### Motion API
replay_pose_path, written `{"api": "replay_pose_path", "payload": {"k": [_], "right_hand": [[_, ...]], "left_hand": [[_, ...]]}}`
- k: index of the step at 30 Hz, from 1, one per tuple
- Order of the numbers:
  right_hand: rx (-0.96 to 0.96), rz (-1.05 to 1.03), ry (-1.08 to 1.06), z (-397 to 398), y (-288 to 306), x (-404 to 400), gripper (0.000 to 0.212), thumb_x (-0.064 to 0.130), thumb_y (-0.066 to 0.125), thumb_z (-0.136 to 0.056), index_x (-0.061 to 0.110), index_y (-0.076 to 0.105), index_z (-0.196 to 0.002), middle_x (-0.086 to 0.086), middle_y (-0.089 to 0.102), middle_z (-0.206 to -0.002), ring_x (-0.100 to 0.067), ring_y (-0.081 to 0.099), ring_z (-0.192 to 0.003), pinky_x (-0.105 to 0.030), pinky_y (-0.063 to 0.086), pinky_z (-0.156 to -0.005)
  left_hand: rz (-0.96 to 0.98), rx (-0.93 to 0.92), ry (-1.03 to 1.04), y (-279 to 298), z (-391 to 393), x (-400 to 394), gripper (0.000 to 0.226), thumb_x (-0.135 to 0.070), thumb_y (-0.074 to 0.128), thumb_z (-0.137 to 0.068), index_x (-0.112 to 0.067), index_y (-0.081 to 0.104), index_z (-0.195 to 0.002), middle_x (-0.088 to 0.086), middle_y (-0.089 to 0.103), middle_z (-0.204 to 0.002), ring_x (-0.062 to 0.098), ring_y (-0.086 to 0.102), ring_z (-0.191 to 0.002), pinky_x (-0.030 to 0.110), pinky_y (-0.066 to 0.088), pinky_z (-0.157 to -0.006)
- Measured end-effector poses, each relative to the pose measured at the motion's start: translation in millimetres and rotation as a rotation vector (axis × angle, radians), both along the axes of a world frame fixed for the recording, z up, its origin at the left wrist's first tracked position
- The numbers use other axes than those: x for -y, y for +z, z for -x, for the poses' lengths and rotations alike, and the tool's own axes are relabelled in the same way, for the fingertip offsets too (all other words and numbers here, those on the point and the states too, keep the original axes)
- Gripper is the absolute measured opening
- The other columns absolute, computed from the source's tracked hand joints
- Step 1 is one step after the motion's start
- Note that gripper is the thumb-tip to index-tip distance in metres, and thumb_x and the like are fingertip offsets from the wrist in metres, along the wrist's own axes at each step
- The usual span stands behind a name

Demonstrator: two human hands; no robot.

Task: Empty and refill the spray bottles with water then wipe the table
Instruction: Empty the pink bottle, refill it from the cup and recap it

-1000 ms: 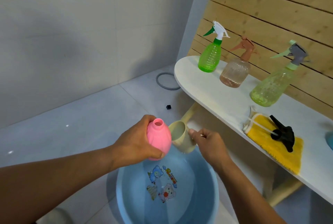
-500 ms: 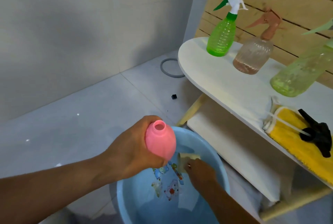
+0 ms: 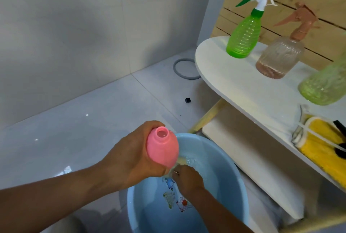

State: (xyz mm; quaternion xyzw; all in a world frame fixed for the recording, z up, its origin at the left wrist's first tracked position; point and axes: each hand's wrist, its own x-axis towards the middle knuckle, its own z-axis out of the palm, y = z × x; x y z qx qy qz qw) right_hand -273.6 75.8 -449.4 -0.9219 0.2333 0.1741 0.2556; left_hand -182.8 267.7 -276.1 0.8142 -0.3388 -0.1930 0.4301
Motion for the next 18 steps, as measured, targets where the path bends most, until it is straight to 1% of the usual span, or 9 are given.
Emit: {"api": "replay_pose_path", "payload": {"k": [2,4,6,8,11,12,14,16,18], "right_hand": [[0.056,-0.170,-0.094,-1,6,1,0.028,0.031,0.050,-0.102,0.014,0.071,-0.092,-0.003,0.069,-0.090,-0.018,0.063,-0.084,-0.030,0.047,-0.077],[0.090,-0.321,-0.221,0,14,6,0.030,0.030,0.057,-0.097,0.015,0.063,-0.072,0.001,0.058,-0.069,-0.013,0.051,-0.065,-0.031,0.041,-0.065],[0.116,-0.443,-0.364,6,24,11,0.031,0.033,0.064,-0.091,0.019,0.059,-0.064,0.005,0.051,-0.058,-0.011,0.044,-0.057,-0.028,0.035,-0.059],[0.156,-0.523,-0.452,14,35,16,0.034,0.041,0.069,-0.088,0.021,0.060,-0.062,0.007,0.050,-0.056,-0.012,0.043,-0.055,-0.026,0.036,-0.057],[0.228,-0.568,-0.461,26,56,24,0.039,0.052,0.075,-0.083,0.024,0.060,-0.059,0.005,0.051,-0.058,-0.009,0.044,-0.051,-0.021,0.036,-0.050],[0.257,-0.563,-0.465,30,66,27,0.042,0.053,0.077,-0.081,0.025,0.059,-0.054,0.007,0.049,-0.055,-0.007,0.042,-0.048,-0.019,0.035,-0.047],[0.315,-0.535,-0.489,37,84,32,0.047,0.050,0.081,-0.079,0.025,0.055,-0.049,0.010,0.046,-0.052,-0.006,0.040,-0.047,-0.019,0.034,-0.046],[0.366,-0.509,-0.515,45,104,38,0.047,0.047,0.084,-0.078,0.024,0.053,-0.051,0.007,0.045,-0.055,-0.009,0.037,-0.050,-0.021,0.032,-0.047],[0.416,-0.512,-0.521,51,125,45,0.045,0.044,0.085,-0.077,0.023,0.055,-0.052,0.002,0.045,-0.057,-0.011,0.034,-0.051,-0.019,0.029,-0.045]], "left_hand": [[-0.003,0.014,0.002,-2,-2,-3,0.091,-0.045,0.098,-0.058,-0.060,0.040,-0.127,-0.035,0.054,-0.124,-0.010,0.057,-0.113,0.021,0.056,-0.081],[-0.012,0.016,0.001,-3,-2,-5,0.091,-0.046,0.097,-0.057,-0.058,0.040,-0.127,-0.035,0.054,-0.123,-0.009,0.057,-0.112,0.024,0.058,-0.082],[-0.016,0.001,0.004,-3,-1,-5,0.091,-0.050,0.094,-0.053,-0.059,0.041,-0.126,-0.035,0.055,-0.122,-0.006,0.058,-0.111,0.028,0.059,-0.083],[-0.021,-0.010,0.009,-3,2,-6,0.092,-0.052,0.092,-0.050,-0.060,0.041,-0.125,-0.035,0.056,-0.121,-0.004,0.060,-0.109,0.031,0.060,-0.084],[-0.039,-0.006,0.006,-7,6,-7,0.093,-0.047,0.097,-0.052,-0.054,0.044,-0.129,-0.031,0.058,-0.121,0.000,0.062,-0.108,0.033,0.060,-0.086],[-0.050,0.001,0.003,-6,8,-8,0.093,-0.045,0.098,-0.053,-0.052,0.045,-0.129,-0.029,0.060,-0.121,0.002,0.063,-0.108,0.033,0.060,-0.086],[-0.069,0.009,0.003,-8,12,-8,0.094,-0.046,0.099,-0.052,-0.051,0.046,-0.129,-0.026,0.061,-0.120,0.005,0.063,-0.108,0.033,0.060,-0.085],[-0.088,0.016,0.008,-8,17,-8,0.094,-0.048,0.098,-0.050,-0.052,0.046,-0.128,-0.025,0.062,-0.118,0.006,0.064,-0.106,0.030,0.059,-0.082],[-0.107,0.015,0.015,-8,21,-6,0.093,-0.049,0.096,-0.049,-0.054,0.045,-0.127,-0.025,0.063,-0.116,0.006,0.064,-0.104,0.028,0.058,-0.080]]}}
